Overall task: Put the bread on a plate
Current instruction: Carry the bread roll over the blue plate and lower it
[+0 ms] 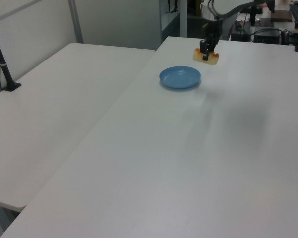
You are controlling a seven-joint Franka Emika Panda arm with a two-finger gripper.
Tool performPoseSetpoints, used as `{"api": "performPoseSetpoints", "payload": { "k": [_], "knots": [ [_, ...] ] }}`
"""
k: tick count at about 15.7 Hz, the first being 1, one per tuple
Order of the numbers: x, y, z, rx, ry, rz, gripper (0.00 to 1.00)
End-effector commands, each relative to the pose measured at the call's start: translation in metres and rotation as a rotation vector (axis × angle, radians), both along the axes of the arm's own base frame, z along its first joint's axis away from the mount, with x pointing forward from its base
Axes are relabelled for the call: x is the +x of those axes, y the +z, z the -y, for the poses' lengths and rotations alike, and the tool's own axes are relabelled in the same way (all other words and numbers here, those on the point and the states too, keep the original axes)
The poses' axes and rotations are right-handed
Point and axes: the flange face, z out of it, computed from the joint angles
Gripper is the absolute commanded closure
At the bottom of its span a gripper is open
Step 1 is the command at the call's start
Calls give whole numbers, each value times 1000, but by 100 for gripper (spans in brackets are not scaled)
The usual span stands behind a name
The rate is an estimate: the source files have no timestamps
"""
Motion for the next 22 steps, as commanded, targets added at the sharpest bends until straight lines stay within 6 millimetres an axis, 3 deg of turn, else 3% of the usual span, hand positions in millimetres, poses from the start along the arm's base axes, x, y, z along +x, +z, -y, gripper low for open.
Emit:
{"api": "performPoseSetpoints", "payload": {
  "k": [1,8,11,14,18,19,22],
  "knots": [
    [35,-13,7,-10,-103,20,51],
    [77,-29,13,-25,-220,89,54],
    [87,-38,17,-31,-265,156,54],
    [92,-74,18,-36,-272,137,54],
    [94,-81,17,-37,-269,139,53],
    [95,-85,16,-38,-268,135,50],
    [95,-85,15,-39,-278,138,14]
  ]
}}
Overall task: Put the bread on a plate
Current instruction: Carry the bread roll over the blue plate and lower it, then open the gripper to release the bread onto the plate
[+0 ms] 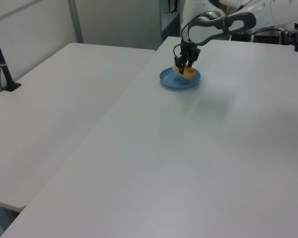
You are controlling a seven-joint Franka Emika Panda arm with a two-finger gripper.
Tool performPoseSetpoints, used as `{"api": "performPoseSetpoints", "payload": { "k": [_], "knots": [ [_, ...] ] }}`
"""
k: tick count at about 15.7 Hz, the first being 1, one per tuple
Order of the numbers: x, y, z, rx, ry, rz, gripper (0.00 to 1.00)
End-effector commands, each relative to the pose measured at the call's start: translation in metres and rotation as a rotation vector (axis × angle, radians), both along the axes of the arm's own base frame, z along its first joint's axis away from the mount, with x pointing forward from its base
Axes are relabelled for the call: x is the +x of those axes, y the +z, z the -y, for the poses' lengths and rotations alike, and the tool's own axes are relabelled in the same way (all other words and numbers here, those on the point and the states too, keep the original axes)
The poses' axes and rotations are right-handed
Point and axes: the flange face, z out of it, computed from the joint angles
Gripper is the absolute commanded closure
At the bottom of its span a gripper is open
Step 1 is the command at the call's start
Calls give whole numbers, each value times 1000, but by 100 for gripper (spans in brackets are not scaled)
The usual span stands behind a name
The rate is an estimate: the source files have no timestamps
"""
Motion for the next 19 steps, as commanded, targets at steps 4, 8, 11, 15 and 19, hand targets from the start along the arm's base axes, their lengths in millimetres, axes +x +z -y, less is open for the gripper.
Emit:
{"api": "performPoseSetpoints", "payload": {
  "k": [4,8,11,15,19],
  "knots": [
    [4,8,-4,-27,-11,16,0],
    [-6,37,-3,-24,-16,31,0],
    [-44,108,-6,2,-15,8,0],
    [-96,203,-22,38,107,-82,0],
    [-154,279,-52,93,189,-126,0]
  ]
}}
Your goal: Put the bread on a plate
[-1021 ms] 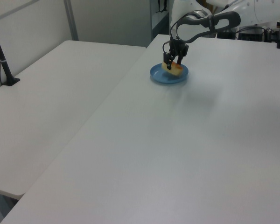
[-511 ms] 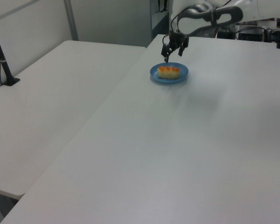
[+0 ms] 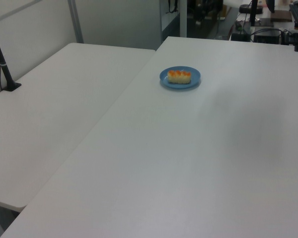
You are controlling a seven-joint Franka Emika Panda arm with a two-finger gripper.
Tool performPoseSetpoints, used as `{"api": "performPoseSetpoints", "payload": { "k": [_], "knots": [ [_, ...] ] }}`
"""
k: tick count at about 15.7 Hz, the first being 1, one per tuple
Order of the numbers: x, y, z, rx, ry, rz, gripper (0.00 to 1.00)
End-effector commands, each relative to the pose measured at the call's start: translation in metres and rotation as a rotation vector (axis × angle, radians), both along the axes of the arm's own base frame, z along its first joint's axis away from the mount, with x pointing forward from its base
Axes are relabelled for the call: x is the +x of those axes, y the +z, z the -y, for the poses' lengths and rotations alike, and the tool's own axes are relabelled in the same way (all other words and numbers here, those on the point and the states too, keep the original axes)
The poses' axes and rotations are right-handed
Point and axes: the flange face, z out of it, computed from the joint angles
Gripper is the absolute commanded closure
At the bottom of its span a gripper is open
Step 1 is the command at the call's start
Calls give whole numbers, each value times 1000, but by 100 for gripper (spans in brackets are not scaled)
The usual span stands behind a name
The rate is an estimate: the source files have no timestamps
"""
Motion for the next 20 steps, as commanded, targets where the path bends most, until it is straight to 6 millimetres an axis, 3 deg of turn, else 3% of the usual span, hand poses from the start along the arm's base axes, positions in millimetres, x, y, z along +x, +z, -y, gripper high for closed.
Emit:
{"api": "performPoseSetpoints", "payload": {
  "k": [1,4,7,12,16,20],
  "knots": [
    [-65,52,-35,67,90,-46,0],
    [-103,77,-61,83,150,-42,0],
    [-119,84,-84,82,213,-43,0],
    [-107,68,-129,76,285,-22,0],
    [-102,67,-125,58,354,2,0],
    [-100,44,-129,49,397,-30,0]
  ]
}}
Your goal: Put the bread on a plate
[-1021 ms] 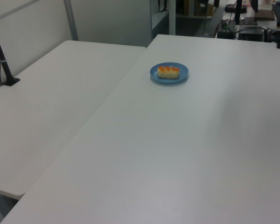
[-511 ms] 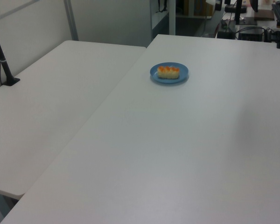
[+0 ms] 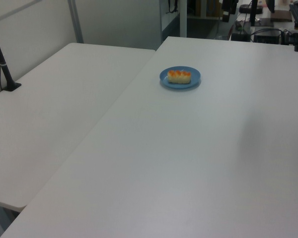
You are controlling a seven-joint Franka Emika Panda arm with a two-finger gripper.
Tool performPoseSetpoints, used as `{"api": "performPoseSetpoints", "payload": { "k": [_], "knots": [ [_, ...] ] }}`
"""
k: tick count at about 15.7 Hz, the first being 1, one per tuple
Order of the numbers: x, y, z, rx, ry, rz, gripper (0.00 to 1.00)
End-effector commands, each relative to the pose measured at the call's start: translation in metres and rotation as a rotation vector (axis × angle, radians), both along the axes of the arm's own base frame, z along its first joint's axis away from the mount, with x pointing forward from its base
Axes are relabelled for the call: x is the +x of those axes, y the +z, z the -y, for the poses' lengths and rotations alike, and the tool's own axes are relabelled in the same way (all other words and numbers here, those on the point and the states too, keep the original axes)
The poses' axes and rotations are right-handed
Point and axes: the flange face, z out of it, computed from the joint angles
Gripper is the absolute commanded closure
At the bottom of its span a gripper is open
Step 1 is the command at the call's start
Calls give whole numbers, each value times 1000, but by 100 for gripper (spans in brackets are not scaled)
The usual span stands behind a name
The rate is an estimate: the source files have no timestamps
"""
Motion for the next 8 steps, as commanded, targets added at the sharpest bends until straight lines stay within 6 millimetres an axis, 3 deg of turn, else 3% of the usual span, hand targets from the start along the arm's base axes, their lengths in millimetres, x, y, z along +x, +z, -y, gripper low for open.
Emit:
{"api": "performPoseSetpoints", "payload": {
  "k": [1,8],
  "knots": [
    [-4,-18,-1,-4,24,2,0],
    [-5,-15,6,8,-92,6,0]
  ]
}}
